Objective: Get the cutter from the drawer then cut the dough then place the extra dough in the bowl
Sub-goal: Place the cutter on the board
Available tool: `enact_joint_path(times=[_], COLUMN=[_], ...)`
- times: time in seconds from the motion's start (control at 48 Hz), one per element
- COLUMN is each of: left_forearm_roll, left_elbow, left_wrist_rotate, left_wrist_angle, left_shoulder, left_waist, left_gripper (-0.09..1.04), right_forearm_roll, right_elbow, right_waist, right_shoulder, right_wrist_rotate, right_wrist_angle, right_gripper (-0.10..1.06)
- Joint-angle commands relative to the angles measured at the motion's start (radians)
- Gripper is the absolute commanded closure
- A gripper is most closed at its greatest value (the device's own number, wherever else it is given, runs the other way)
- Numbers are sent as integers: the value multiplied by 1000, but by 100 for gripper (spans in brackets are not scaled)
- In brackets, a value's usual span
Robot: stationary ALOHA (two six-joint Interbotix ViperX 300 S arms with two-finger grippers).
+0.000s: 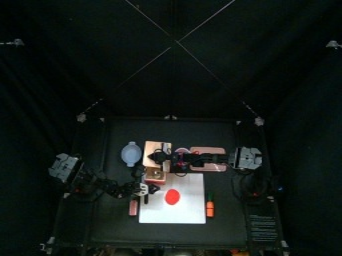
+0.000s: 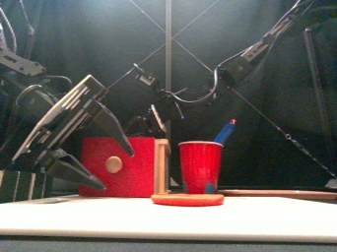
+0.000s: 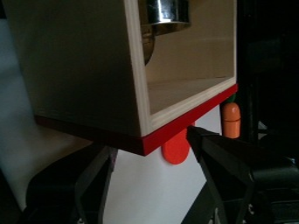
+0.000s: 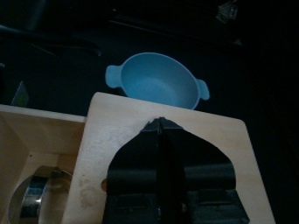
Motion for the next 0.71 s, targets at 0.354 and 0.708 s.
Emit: enact_joint_path(times=[0.354, 0.708], left_forearm_roll=[525, 954], left_elbow=[48, 146], left_wrist_rotate=[32, 339], left_wrist_angle=[-49, -193], left_shoulder=[-290, -459], left_waist=[-25, 196], left_gripper=[-3, -2], right_forearm_roll=[38, 279], right_elbow=[-20, -8], right_waist=[8, 115], right_shoulder=[-69, -272], right_wrist_rotate=[21, 21], right_wrist_angle=[28, 179], right_gripper=[101, 100])
